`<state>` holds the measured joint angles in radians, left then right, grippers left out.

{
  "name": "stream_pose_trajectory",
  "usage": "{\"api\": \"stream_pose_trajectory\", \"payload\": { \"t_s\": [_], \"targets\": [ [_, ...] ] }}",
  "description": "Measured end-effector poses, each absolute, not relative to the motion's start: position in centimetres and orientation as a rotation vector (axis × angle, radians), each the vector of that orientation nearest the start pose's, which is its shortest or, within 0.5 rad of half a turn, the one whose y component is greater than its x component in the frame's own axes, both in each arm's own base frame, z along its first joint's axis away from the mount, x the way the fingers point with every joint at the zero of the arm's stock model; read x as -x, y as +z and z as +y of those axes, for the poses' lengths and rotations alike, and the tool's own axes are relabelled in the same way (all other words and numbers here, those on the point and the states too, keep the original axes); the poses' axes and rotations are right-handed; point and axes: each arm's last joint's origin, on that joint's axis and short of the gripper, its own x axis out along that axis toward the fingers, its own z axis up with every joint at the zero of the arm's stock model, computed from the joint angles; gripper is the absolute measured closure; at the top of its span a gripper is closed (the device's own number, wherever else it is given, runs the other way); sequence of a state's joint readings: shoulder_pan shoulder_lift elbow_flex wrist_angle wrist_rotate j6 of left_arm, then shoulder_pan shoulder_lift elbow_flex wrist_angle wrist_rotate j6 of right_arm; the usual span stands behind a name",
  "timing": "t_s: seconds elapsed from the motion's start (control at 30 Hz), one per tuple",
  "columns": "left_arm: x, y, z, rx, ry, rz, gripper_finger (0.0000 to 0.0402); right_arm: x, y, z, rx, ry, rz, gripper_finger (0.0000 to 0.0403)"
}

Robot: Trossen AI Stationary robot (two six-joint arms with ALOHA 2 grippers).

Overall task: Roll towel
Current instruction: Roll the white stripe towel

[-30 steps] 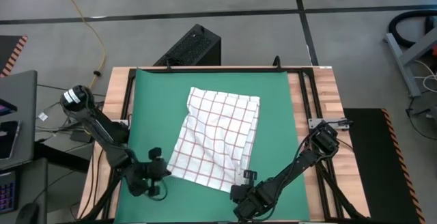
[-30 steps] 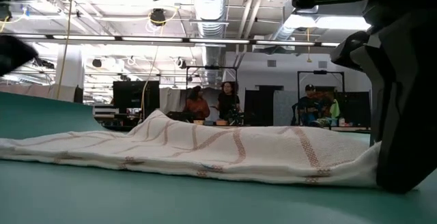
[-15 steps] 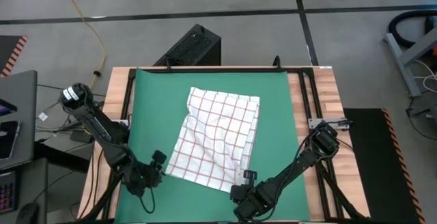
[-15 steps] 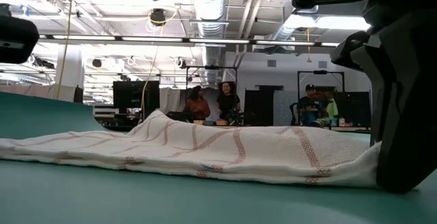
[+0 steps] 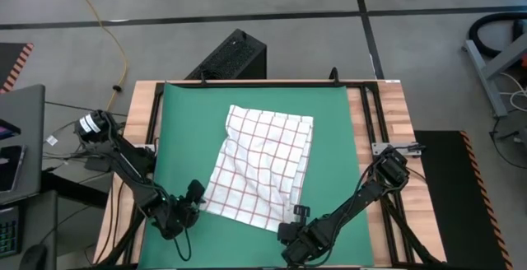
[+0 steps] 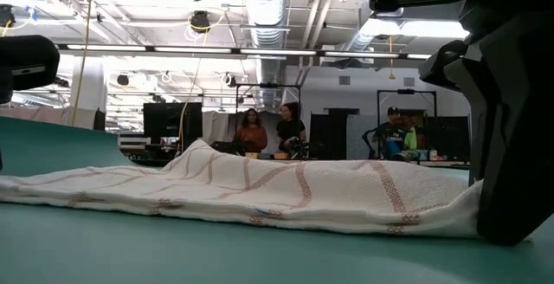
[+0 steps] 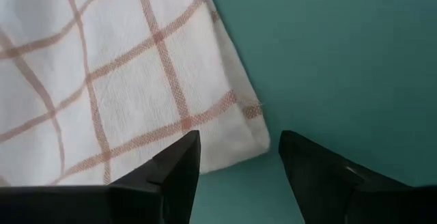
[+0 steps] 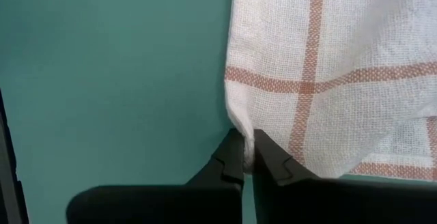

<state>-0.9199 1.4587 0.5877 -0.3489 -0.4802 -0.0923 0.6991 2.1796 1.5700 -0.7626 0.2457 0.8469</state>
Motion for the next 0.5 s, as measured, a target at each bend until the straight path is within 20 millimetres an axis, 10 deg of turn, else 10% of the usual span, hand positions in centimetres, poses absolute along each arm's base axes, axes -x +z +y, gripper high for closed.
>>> {"api": "stream_pose_trajectory", "payload": {
  "t_s": [0.23,0.5],
  "targets": [
    [-14.64,12.25,-16.89,-0.778,-0.302,0.984,0.0225,-32.97,13.5,26.87,-0.104,-0.154,1.256,0.0382],
    [-14.44,12.07,-16.68,-0.748,-0.289,1.026,0.0348,-33.0,13.52,26.92,-0.109,-0.151,1.251,0.0382]
  ]
}}
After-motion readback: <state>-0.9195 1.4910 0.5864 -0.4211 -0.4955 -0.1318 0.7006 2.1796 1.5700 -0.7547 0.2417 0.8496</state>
